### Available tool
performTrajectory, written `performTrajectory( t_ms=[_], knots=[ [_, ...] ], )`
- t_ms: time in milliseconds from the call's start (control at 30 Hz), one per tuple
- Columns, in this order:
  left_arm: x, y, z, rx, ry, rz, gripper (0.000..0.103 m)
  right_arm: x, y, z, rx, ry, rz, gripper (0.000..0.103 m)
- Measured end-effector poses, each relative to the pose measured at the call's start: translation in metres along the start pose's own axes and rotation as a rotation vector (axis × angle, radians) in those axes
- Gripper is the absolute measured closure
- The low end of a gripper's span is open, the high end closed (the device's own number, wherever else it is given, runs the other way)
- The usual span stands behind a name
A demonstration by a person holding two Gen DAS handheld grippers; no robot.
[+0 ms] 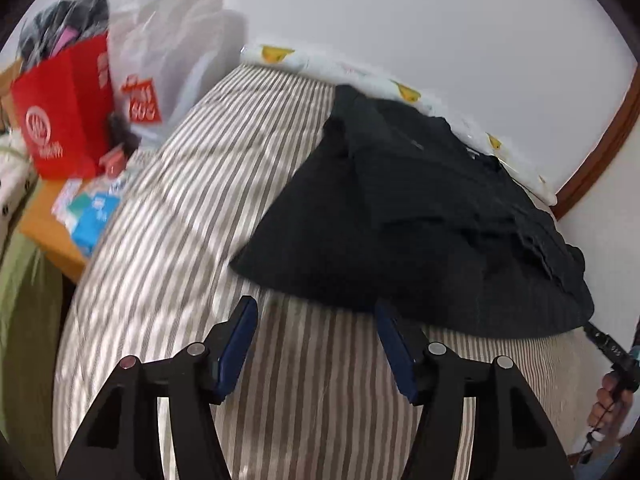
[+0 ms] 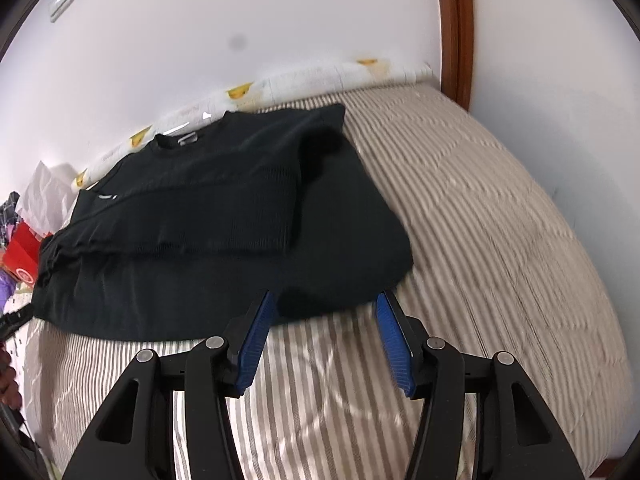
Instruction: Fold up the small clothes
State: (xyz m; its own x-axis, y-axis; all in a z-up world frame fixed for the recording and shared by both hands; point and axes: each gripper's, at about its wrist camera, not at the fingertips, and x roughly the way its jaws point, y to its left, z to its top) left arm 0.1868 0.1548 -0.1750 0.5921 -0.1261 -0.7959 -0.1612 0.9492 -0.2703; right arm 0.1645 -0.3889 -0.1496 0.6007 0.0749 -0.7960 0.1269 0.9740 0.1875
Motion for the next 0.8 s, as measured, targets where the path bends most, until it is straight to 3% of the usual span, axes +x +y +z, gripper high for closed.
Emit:
performTrajectory(
  t_ms=[100,367,700,800],
  knots=[
    [0.003,0.008,-0.007,-0.035,0.017,-0.029,0.043,0.003,-0.004,-0.009,0.033,0.015,0.026,0.049],
    [0.024,0.011,0.001,-0.125,0.036,-0.190,0.043,0.018,-0.009,-0.006,0.155,0.043,0.101,0.044],
    [0.039,-0.007,0.016,-0.077,0.007,-0.120,0.045,0.045,-0.007,0.018,0.215,0.039,0.129,0.041],
    [0.041,-0.011,0.018,-0.065,0.002,-0.079,0.058,0.049,-0.008,0.021,0.246,0.017,0.141,0.041]
  ],
)
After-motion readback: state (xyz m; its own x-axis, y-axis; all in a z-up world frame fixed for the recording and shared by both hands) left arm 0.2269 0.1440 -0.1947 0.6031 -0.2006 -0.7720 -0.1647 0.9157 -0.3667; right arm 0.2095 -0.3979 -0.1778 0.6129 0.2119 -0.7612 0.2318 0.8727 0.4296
